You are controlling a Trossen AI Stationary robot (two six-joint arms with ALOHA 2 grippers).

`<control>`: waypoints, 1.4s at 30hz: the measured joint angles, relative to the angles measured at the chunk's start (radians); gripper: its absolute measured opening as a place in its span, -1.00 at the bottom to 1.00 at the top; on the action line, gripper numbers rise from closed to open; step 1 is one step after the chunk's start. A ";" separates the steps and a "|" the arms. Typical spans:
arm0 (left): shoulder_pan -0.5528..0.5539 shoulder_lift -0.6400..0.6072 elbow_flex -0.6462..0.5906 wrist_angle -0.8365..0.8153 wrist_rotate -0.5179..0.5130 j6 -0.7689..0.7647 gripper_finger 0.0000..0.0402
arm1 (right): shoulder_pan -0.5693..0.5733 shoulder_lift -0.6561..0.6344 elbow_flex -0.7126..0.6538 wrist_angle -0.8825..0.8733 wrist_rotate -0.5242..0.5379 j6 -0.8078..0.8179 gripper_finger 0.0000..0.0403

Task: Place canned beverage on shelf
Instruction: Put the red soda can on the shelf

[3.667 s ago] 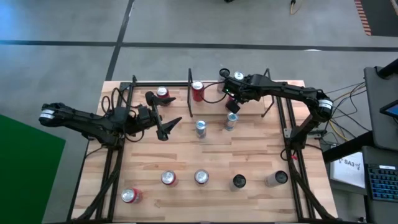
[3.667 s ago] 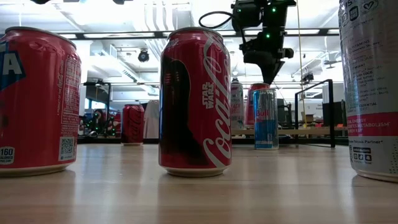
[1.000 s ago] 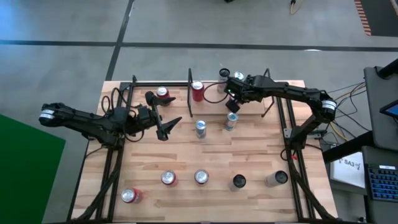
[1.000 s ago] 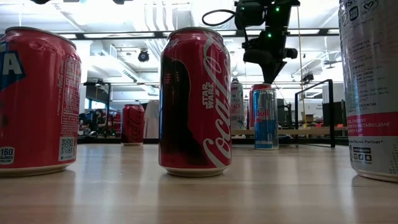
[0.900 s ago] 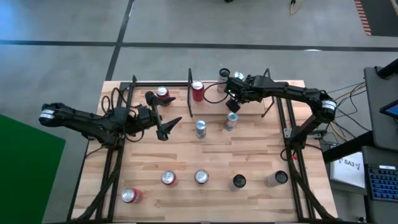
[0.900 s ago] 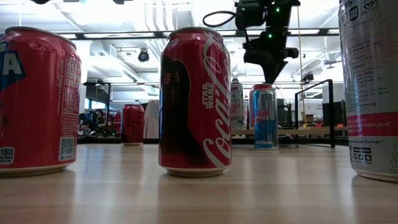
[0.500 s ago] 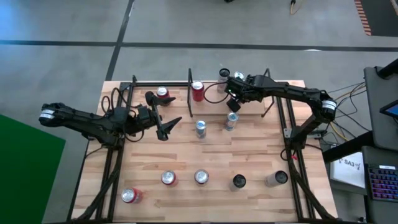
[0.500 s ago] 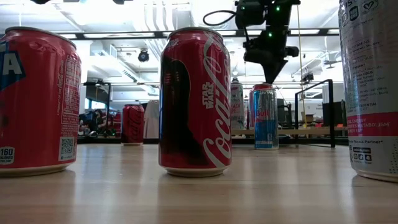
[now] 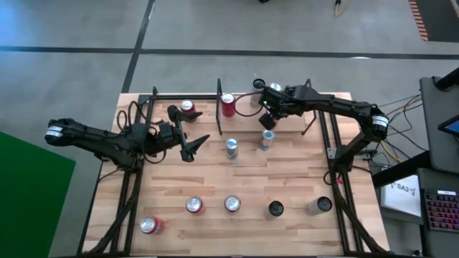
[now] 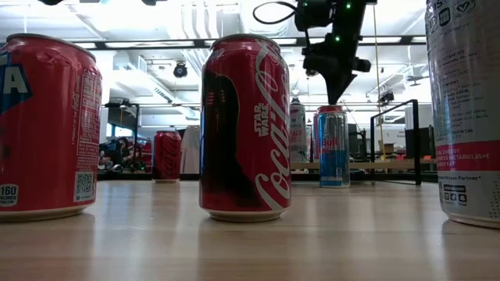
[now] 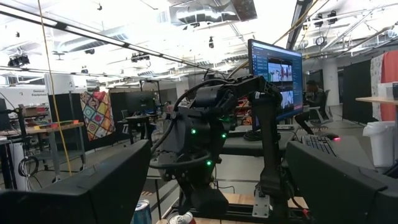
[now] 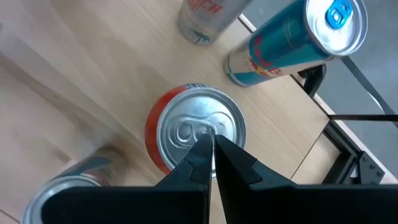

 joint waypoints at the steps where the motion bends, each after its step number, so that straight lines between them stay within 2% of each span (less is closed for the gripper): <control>1: 0.000 0.000 0.000 0.000 0.000 0.000 0.79 | 0.000 0.000 -0.003 -0.001 0.000 0.002 -0.96; 9: 0.000 0.000 0.000 0.000 0.000 0.000 0.79 | 0.000 0.000 -0.030 0.003 0.014 0.017 -0.96; 18: 0.000 0.000 0.000 0.000 0.000 0.000 0.79 | -0.001 -0.001 -0.052 -0.005 0.085 0.035 -0.96; 42: 0.000 0.000 0.000 0.000 0.000 0.000 0.79 | -0.003 -0.010 -0.052 -0.089 0.086 0.104 -0.96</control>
